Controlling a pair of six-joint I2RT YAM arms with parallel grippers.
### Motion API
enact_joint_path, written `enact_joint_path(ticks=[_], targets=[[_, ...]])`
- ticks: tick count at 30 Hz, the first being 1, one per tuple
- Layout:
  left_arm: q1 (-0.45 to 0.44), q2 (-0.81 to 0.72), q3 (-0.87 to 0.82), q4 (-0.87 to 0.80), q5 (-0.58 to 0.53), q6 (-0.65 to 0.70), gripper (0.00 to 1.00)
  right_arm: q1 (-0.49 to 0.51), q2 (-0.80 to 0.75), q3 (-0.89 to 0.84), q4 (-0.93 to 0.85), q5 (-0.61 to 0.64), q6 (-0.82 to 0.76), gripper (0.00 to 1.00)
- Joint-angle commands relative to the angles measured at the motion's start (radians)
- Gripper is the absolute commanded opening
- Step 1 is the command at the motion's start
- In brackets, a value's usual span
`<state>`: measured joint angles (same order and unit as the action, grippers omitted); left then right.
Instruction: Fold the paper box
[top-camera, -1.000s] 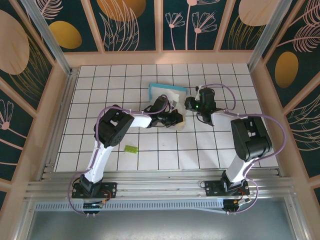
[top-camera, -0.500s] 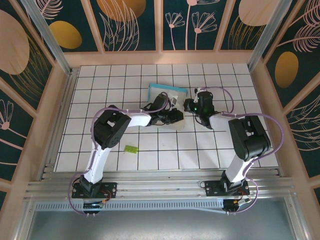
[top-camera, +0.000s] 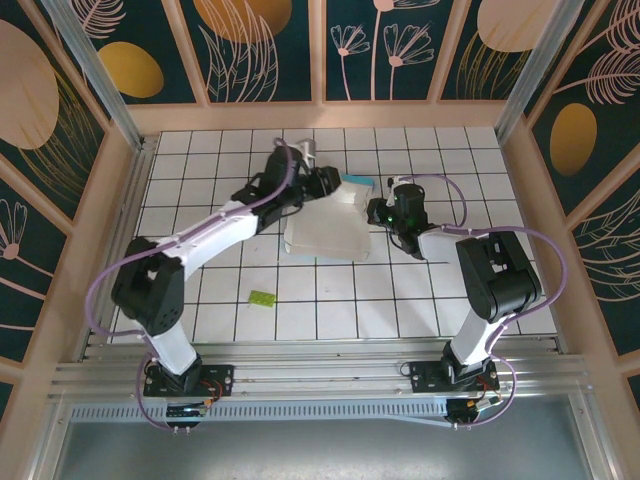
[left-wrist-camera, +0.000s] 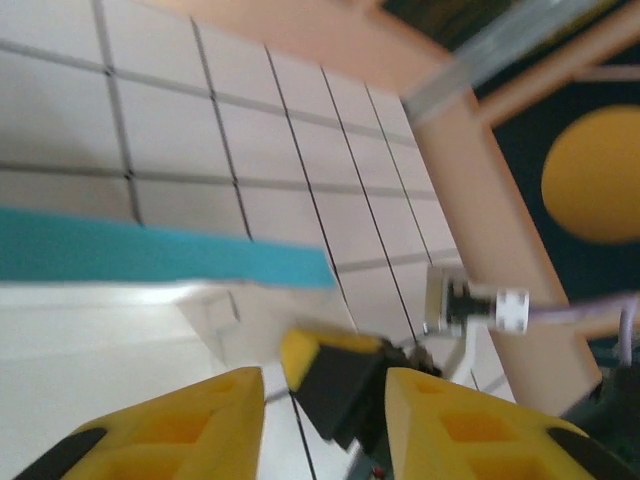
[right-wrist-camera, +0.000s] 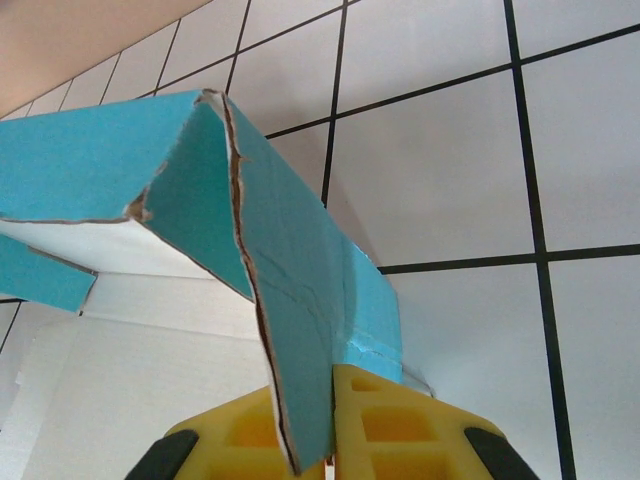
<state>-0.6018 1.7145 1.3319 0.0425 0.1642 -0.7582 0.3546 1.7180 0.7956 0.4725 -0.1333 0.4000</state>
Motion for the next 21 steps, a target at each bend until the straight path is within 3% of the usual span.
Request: enact_joint_path(ticks=[1, 7, 13, 21], targets=[[0.057, -0.034, 0.023, -0.143, -0.096, 0.021, 0.39, 0.018, 0.023, -0.016, -0.064, 0.001, -0.015, 0.10], [0.111, -0.019, 0.047, -0.199, -0.149, 0.034, 0.41, 0.023, 0.025, -0.009, -0.067, 0.001, -0.023, 0.10], [0.150, 0.061, 0.075, -0.168, -0.076, 0.031, 0.48, 0.025, 0.027, -0.007, -0.072, 0.001, -0.031, 0.10], [0.171, 0.154, 0.108, -0.153, -0.038, 0.024, 0.51, 0.028, 0.025, 0.000, -0.080, 0.006, -0.038, 0.10]])
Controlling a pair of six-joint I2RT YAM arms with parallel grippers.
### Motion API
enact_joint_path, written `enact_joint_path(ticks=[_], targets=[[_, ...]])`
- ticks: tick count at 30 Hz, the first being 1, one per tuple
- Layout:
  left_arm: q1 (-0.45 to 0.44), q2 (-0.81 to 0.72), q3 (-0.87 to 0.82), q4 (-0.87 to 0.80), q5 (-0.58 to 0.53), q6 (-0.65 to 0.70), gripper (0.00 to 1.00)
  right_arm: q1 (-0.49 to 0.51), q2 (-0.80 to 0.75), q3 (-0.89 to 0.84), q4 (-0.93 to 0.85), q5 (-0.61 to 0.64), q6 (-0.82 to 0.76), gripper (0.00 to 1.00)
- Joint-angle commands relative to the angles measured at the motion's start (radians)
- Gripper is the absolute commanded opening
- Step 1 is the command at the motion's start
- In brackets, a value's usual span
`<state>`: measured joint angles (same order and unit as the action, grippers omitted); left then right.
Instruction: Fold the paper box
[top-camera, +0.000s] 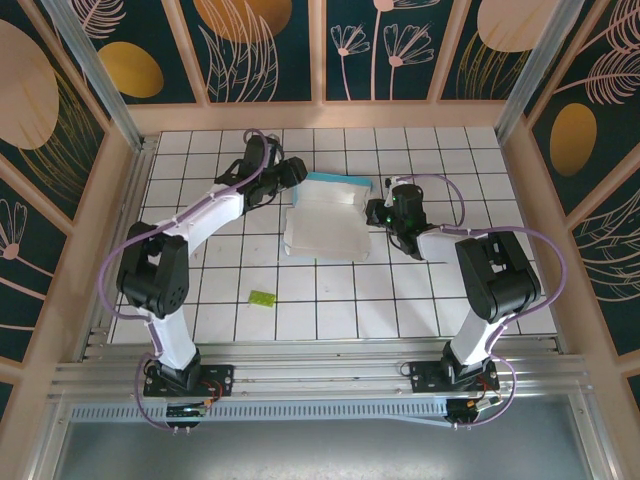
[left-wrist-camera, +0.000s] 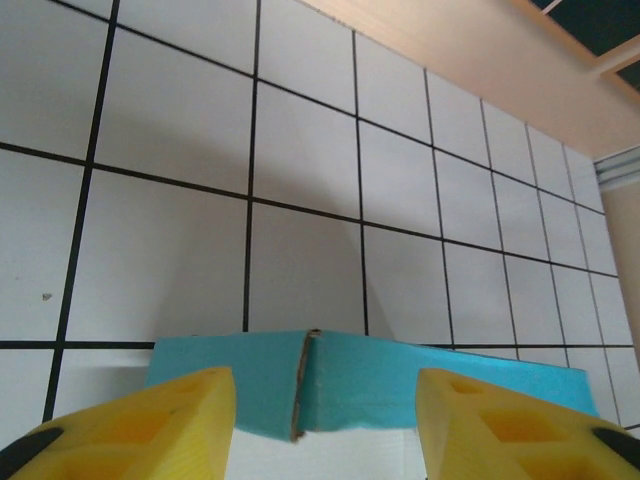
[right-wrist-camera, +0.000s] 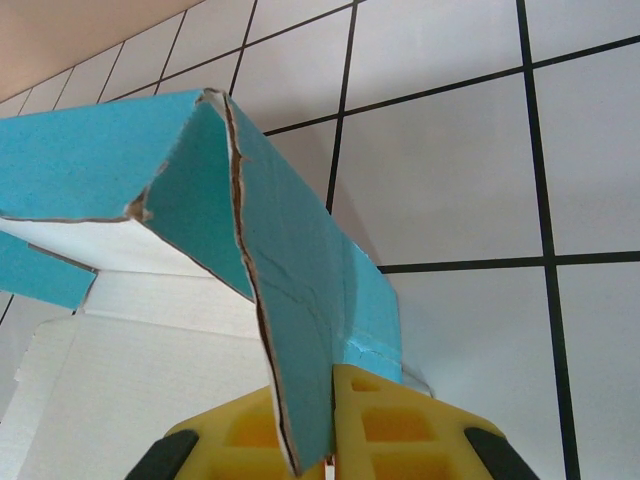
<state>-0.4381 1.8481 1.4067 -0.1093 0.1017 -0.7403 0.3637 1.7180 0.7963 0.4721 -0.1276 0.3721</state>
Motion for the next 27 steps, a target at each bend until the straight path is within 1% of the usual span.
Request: enact_joint_path(ticks=[1, 6, 12, 16, 19, 23, 27], targets=[[0.007, 0.031, 0.032, 0.002, 0.029, 0.010, 0.50, 0.020, 0.025, 0.000, -0.081, -0.001, -0.010, 0.10], [0.009, 0.064, 0.029, 0.033, 0.095, 0.002, 0.42, 0.022, 0.030, 0.007, -0.087, -0.003, -0.013, 0.10], [0.009, 0.078, 0.019, 0.053, 0.135, -0.024, 0.34, 0.032, 0.034, 0.021, -0.099, 0.004, -0.009, 0.10], [0.009, 0.073, 0.001, 0.073, 0.165, -0.043, 0.33, 0.039, 0.043, 0.044, -0.110, 0.002, 0.021, 0.11], [0.009, 0.060, -0.026, 0.105, 0.192, -0.066, 0.33, 0.044, 0.057, 0.063, -0.085, -0.025, 0.082, 0.13], [0.009, 0.053, -0.044, 0.117, 0.202, -0.076, 0.34, 0.045, 0.099, 0.070, -0.023, -0.063, 0.171, 0.17], [0.008, 0.048, -0.048, 0.112, 0.199, -0.070, 0.34, 0.043, 0.116, 0.078, -0.023, -0.052, 0.169, 0.28]])
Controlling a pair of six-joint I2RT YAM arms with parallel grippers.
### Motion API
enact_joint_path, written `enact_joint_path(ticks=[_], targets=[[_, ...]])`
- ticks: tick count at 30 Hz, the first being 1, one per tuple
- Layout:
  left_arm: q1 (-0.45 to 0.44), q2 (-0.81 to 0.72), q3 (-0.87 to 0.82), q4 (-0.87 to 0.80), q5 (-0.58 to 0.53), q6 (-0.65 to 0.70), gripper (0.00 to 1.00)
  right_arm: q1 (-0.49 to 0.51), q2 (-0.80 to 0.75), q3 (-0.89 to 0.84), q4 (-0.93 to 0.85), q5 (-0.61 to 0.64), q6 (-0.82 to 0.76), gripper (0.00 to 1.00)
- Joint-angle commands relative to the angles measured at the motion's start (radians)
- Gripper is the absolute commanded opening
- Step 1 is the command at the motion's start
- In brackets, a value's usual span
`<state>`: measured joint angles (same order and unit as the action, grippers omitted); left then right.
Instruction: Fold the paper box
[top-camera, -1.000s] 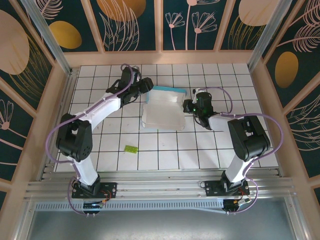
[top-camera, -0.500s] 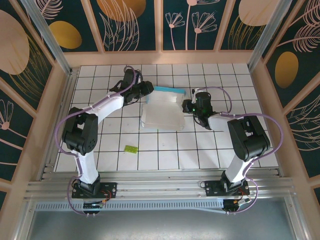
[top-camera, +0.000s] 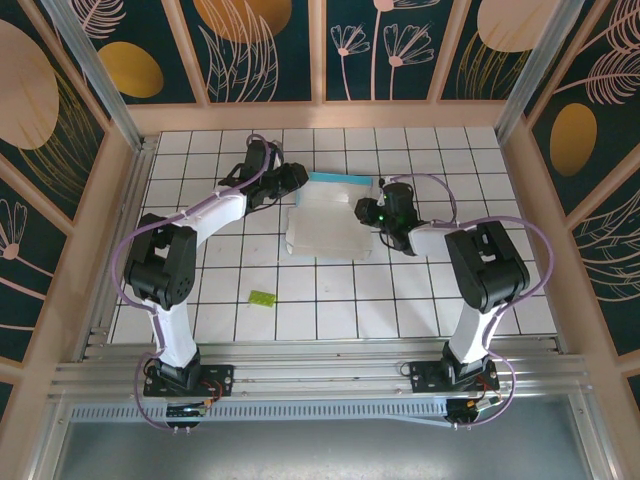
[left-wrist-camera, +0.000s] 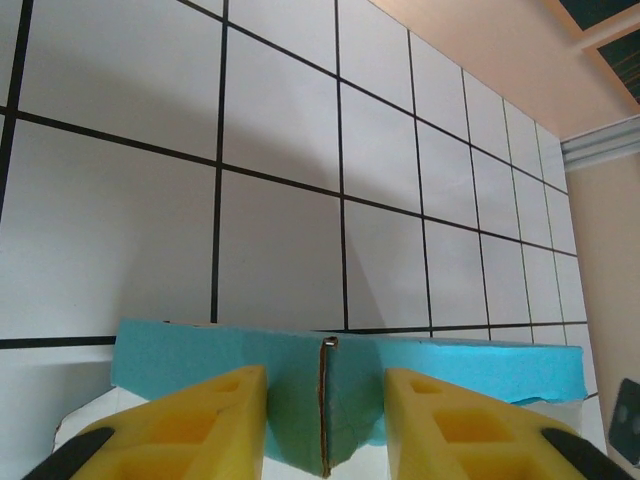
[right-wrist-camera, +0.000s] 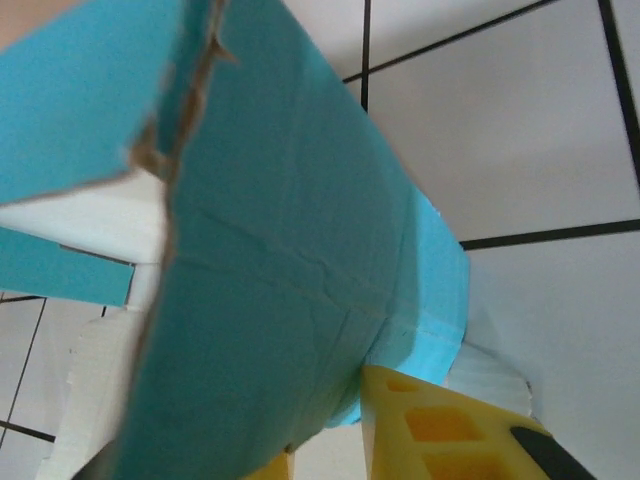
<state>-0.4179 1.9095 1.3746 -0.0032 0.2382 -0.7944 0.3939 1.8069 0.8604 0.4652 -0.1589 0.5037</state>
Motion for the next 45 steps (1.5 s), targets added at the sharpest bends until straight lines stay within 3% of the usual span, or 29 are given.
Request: enact_joint_path(ticks=[1, 5, 9, 17, 21, 26, 30, 34, 37, 45], targets=[[-0.012, -0.012, -0.016, 0.004, 0.061, -0.014, 0.34, 0.012, 0.022, 0.014, -0.025, -0.017, 0.026, 0.30], [-0.012, -0.014, -0.012, 0.000, 0.052, -0.008, 0.34, 0.003, -0.059, -0.021, -0.055, -0.030, -0.065, 0.38], [-0.012, -0.008, 0.002, -0.014, 0.040, 0.003, 0.34, -0.026, -0.167, -0.069, -0.110, -0.084, -0.166, 0.53], [-0.012, 0.008, 0.030, -0.035, 0.041, 0.018, 0.34, -0.139, -0.393, -0.119, -0.180, -0.221, -0.303, 0.72], [-0.012, 0.012, 0.030, -0.031, 0.047, 0.017, 0.34, -0.235, -0.436, -0.123, -0.162, -0.297, -0.499, 0.72], [-0.012, 0.012, 0.033, -0.032, 0.052, 0.021, 0.34, -0.373, -0.360, -0.128, -0.074, -0.406, -0.745, 0.65], [-0.012, 0.011, 0.034, -0.034, 0.055, 0.022, 0.34, -0.402, -0.284, -0.143, -0.053, -0.582, -1.027, 0.62], [-0.012, 0.009, 0.023, -0.027, 0.064, 0.017, 0.34, -0.402, -0.189, -0.073, -0.172, -0.674, -1.206, 0.59], [-0.012, 0.008, 0.018, -0.024, 0.065, 0.015, 0.34, -0.389, -0.126, -0.010, -0.251, -0.684, -1.273, 0.56], [-0.012, 0.005, 0.018, -0.017, 0.073, 0.007, 0.34, -0.348, -0.030, 0.083, -0.294, -0.564, -1.393, 0.49]])
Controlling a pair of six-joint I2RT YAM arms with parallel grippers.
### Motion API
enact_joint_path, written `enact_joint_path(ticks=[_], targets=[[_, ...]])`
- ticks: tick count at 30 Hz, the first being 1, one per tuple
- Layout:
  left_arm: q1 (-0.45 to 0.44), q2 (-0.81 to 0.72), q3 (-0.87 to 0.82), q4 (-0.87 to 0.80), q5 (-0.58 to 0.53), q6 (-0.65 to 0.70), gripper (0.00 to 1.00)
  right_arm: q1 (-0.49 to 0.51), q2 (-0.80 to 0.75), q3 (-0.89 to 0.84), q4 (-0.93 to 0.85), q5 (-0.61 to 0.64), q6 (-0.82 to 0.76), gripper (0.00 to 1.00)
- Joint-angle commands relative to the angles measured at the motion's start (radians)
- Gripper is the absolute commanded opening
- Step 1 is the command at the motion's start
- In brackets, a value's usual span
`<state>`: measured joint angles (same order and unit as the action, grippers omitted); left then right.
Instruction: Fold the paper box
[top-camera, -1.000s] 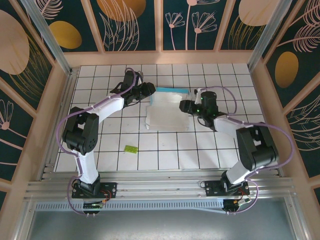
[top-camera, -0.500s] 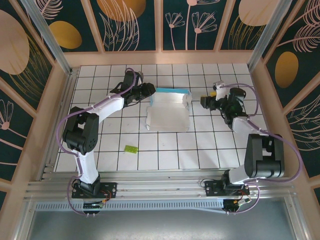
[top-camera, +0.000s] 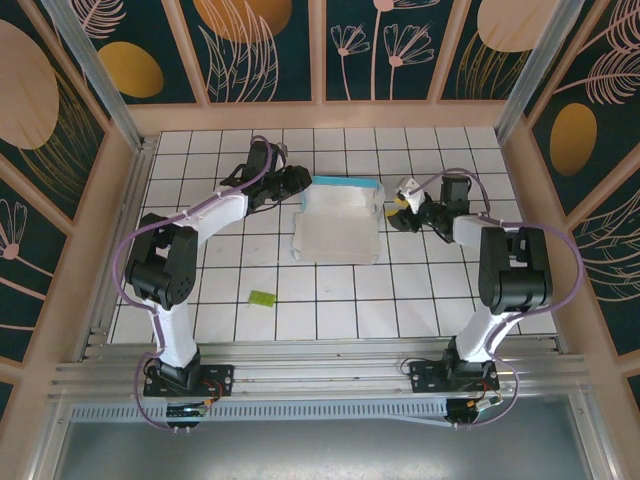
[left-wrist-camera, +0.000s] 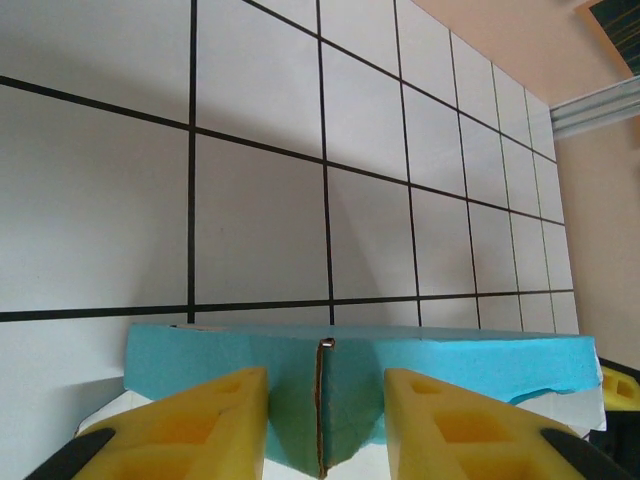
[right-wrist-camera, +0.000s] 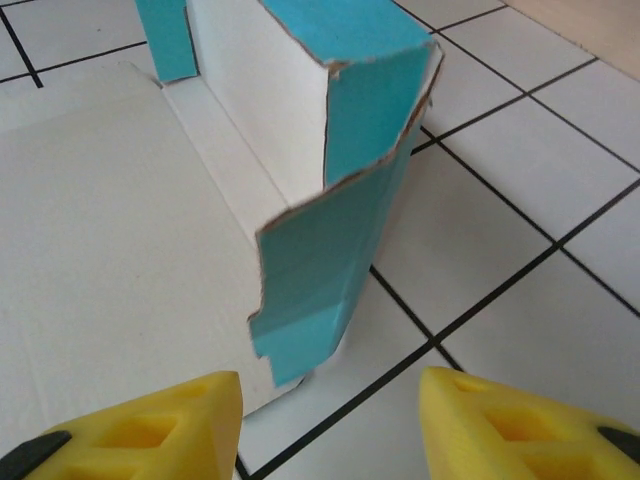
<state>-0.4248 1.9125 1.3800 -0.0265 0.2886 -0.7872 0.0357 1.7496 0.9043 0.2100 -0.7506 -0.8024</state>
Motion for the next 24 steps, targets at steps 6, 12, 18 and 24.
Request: enact_joint_path(ticks=[6, 12, 18, 24], targets=[[-0.005, -0.001, 0.011, 0.006, 0.021, 0.000, 0.34, 0.042, 0.071, 0.096, -0.073, 0.060, -0.150, 0.49], [-0.005, 0.002, 0.011, 0.004, 0.024, 0.000, 0.34, 0.070, 0.096, 0.131, -0.079, 0.057, -0.144, 0.47], [-0.006, 0.000, 0.011, 0.004, 0.024, -0.001, 0.34, 0.081, 0.102, 0.164, -0.117, 0.036, -0.117, 0.44], [-0.005, 0.004, 0.016, 0.005, 0.026, -0.002, 0.34, 0.084, 0.103, 0.171, -0.087, 0.046, -0.024, 0.43]])
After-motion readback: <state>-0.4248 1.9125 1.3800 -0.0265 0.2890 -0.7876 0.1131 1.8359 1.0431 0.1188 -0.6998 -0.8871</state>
